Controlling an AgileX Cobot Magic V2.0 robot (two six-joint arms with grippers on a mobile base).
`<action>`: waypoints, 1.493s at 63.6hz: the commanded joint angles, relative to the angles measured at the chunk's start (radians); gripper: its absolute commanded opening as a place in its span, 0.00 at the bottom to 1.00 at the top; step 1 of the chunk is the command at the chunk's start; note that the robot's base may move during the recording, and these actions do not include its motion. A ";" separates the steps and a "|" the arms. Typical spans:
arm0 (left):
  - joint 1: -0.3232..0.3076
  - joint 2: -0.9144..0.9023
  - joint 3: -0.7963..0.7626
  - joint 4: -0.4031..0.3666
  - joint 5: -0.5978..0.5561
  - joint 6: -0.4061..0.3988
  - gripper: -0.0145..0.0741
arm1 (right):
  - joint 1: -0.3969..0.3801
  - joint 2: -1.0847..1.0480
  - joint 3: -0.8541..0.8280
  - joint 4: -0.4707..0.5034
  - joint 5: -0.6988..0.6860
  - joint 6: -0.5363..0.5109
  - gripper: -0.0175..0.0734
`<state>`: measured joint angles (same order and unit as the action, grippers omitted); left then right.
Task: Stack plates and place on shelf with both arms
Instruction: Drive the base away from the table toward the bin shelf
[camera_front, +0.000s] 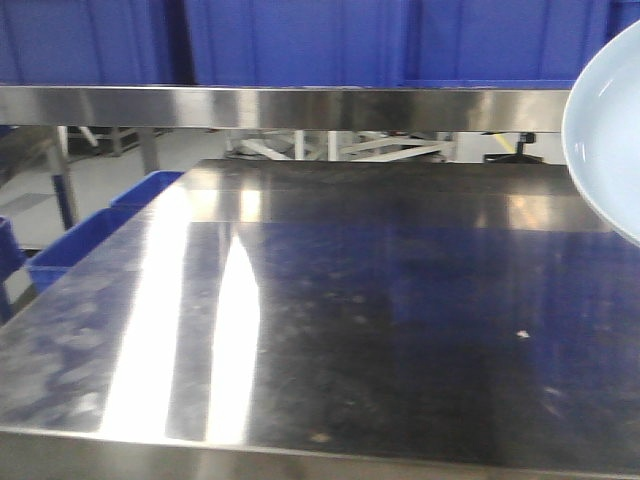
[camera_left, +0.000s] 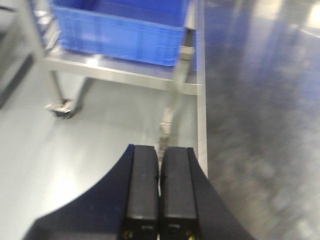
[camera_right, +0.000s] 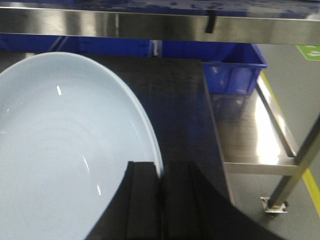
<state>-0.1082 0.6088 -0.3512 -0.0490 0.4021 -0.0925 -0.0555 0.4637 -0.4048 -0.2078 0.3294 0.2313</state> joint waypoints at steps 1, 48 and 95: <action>0.001 -0.002 -0.030 -0.007 -0.063 -0.010 0.26 | -0.005 0.002 -0.031 -0.008 -0.093 -0.002 0.22; 0.001 -0.002 -0.030 -0.007 -0.063 -0.010 0.26 | -0.005 0.002 -0.031 -0.008 -0.093 -0.002 0.22; 0.001 -0.002 -0.030 -0.007 -0.063 -0.010 0.26 | -0.005 0.002 -0.031 -0.008 -0.093 -0.002 0.22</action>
<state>-0.1082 0.6088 -0.3512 -0.0490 0.4021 -0.0925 -0.0555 0.4637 -0.4048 -0.2078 0.3294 0.2313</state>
